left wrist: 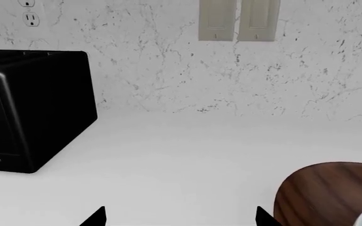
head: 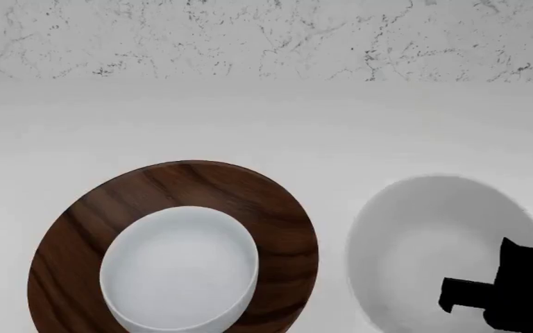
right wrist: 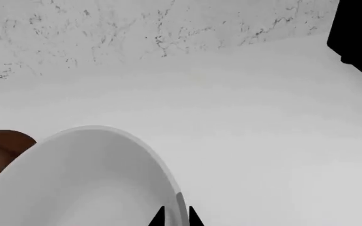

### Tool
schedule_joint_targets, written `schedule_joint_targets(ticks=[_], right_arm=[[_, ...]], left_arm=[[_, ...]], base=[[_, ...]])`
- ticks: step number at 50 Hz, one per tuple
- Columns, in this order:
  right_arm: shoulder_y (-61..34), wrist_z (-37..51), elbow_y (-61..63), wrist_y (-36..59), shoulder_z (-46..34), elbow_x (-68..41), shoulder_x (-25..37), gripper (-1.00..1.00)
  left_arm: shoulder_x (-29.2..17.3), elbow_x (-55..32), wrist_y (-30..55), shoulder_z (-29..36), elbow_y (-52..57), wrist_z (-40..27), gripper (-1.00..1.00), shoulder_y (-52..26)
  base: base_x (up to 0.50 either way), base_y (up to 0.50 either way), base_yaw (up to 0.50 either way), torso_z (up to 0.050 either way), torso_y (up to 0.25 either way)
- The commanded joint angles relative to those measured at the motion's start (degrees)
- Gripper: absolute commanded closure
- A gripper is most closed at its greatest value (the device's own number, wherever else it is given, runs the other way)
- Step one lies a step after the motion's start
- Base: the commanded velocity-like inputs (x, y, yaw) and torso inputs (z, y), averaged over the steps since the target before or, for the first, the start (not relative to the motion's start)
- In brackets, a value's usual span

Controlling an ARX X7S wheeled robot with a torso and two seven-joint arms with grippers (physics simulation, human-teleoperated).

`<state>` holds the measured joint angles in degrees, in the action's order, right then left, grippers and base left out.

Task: Stack the bowls from largest to smallest.

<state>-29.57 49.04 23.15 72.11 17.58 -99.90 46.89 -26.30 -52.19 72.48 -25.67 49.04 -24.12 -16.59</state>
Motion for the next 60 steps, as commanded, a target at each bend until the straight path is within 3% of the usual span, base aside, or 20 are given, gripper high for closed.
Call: schedule_joint_targets(ticks=[1,12,25,27,45,60], right_arm=[[-13.4,5.7,-3.3,-3.4,-4.0,-7.1,-2.8,1.00],[-31.5,6.3,-13.3,-2.7,-18.0,-5.4,-12.0,1.00],[-36.7,4.1,-22.9,-3.1,-27.9,-2.7,-24.7,1.00],[-41.9,4.9,-27.4,-1.2,-32.1,-5.1,-29.8,1.00],[-40.4,6.7,-25.5,-0.3,-36.1,-8.1,-32.5,1.00],[-34.3,5.4,-21.4,-1.6,-35.3,-4.3,-28.9,1.00]], left_arm=[[1.1,0.1,-0.7,-1.2,0.4,1.4,-1.00,0.5],[0.7,0.9,-2.2,-0.9,-0.4,1.6,-1.00,1.2],[1.8,1.6,-4.2,-1.5,-1.1,0.2,-1.00,0.6],[1.1,1.1,-4.1,-2.2,-1.2,0.8,-1.00,1.2],[0.6,0.3,-4.5,-2.7,-1.5,0.6,-1.00,1.5],[0.1,-0.5,-4.6,-3.4,-2.0,0.1,-1.00,1.5]], base=[[0.00,0.00,0.00,0.000,0.000],[0.00,0.00,0.00,0.000,0.000],[0.00,0.00,0.00,0.000,0.000],[0.00,0.00,0.00,0.000,0.000],[0.00,0.00,0.00,0.000,0.000],[0.00,0.00,0.00,0.000,0.000]])
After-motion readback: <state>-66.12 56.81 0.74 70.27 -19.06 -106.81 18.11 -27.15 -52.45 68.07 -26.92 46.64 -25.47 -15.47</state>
